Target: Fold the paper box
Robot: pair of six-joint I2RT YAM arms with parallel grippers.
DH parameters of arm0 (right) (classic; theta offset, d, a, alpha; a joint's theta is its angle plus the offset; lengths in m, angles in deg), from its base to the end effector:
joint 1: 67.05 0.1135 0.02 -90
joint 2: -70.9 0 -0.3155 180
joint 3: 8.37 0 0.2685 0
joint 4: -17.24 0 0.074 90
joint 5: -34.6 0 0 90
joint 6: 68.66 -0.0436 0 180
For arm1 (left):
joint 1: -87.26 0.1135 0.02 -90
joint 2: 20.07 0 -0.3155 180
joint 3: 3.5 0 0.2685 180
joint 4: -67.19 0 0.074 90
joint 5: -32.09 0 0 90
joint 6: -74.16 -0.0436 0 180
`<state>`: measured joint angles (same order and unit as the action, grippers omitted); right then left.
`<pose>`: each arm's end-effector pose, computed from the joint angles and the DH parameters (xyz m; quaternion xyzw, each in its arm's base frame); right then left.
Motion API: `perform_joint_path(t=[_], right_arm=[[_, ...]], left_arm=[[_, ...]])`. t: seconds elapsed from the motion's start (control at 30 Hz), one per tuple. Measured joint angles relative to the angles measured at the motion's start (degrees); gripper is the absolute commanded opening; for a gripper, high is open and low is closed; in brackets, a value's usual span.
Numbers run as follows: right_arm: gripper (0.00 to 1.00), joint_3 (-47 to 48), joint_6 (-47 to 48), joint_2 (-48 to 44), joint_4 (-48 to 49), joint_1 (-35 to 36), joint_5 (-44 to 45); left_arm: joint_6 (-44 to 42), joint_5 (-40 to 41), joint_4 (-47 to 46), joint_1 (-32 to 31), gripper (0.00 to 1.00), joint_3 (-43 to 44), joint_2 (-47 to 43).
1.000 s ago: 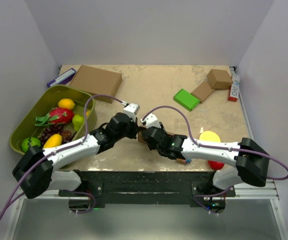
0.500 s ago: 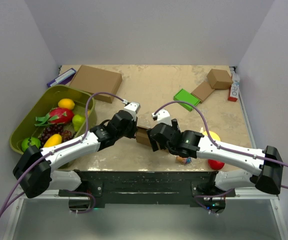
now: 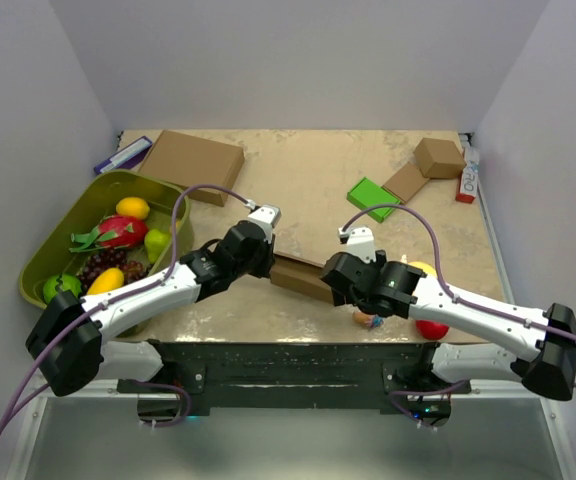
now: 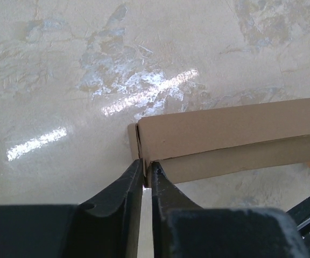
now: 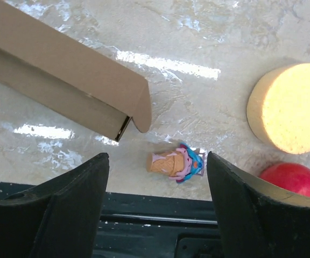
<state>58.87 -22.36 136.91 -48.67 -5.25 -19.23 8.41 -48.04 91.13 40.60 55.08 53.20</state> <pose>0.1204 0.1701 0.3088 -0.0787 0.9266 -0.0175 0.3672 0.1978 -0.1987 0.2745 0.1379 0.8880 -0.1873 0.3967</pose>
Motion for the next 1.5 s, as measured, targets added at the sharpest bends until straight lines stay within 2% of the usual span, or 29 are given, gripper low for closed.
perform_joint_path(t=[0.13,0.3,0.43,0.83,1.07,1.3,1.5], right_arm=[[0.68,-0.1,-0.4,0.6,0.3,-0.5,0.4],[0.59,-0.1,-0.4,1.9,1.2,-0.5,0.4],[0.52,-0.3,-0.5,2.2,2.3,-0.8,0.4],[0.37,-3.7,0.3,4.3,8.3,-3.8,0.4],[0.23,-4.5,0.7,6.7,9.9,-4.6,0.4],[0.06,-4.5,1.1,6.7,10.6,-5.0,0.4],[0.02,-2.9,2.3,8.1,9.8,-6.1,-0.9]], left_arm=[[0.0,0.0,0.5,0.0,0.28,0.0,0.0],[-0.4,0.0,0.0,0.0,0.29,0.0,0.0],[-1.0,0.0,-0.9,0.0,0.24,0.0,0.0],[-1.4,-0.3,-4.1,0.0,0.17,-1.0,2.2],[-2.6,-0.4,-7.6,0.0,0.01,-2.2,2.7],[-3.9,-1.1,-11.0,0.0,0.0,-2.5,4.1],[-4.3,-1.1,-11.4,0.0,0.0,-2.5,4.3]])
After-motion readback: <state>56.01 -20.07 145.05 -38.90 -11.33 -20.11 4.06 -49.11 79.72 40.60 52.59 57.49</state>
